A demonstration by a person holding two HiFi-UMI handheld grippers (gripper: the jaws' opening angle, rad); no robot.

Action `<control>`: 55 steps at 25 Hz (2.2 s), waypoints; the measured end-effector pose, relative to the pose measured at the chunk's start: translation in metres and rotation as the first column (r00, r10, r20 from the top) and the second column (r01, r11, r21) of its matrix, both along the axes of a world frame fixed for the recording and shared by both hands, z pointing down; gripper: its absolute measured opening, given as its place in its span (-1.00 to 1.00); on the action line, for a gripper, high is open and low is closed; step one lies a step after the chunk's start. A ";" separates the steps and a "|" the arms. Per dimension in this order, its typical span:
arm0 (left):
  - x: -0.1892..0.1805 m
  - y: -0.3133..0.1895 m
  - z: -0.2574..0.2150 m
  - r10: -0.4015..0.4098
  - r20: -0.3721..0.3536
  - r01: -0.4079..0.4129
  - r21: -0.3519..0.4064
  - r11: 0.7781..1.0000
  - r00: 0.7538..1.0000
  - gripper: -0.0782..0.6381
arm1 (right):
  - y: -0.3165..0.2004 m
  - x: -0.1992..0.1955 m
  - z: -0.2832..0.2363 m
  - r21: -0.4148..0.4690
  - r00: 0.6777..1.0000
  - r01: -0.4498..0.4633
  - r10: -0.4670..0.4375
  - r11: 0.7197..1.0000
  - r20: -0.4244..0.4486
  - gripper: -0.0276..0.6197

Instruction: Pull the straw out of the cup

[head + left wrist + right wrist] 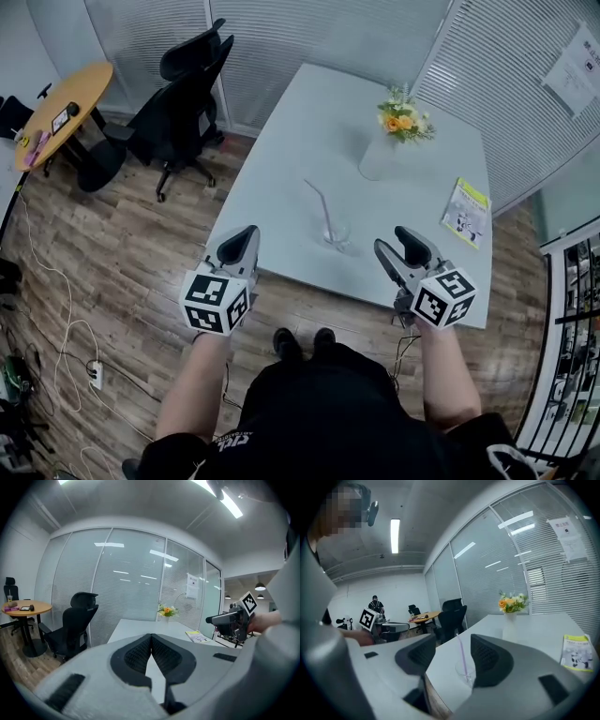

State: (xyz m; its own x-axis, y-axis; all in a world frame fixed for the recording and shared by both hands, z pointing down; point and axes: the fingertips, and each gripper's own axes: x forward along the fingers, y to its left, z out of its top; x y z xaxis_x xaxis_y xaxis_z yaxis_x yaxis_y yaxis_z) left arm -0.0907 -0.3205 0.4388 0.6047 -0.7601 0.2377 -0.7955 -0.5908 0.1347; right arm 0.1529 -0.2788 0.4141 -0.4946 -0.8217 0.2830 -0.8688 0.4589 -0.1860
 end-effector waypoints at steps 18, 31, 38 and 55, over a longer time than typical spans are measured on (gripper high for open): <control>0.031 -0.077 0.033 -0.163 -0.001 0.163 -0.083 0.983 0.987 -0.76 | -0.099 0.021 0.058 -0.085 0.983 0.184 -0.184 0.979 0.007 -0.16; 0.053 -0.103 0.118 -0.141 0.030 0.144 -0.174 0.974 0.990 -0.76 | -0.132 -0.031 0.149 -0.220 0.960 0.275 -0.280 0.936 0.010 -0.17; 0.063 -0.106 0.148 -0.099 0.037 0.104 -0.204 0.973 0.994 -0.76 | -0.133 -0.054 0.187 -0.281 0.944 0.307 -0.329 0.909 -0.032 -0.18; 0.051 -0.105 0.148 -0.127 0.016 0.128 -0.217 0.968 0.992 -0.76 | -0.141 -0.073 0.201 -0.313 0.886 0.371 -0.434 0.874 -0.162 -0.41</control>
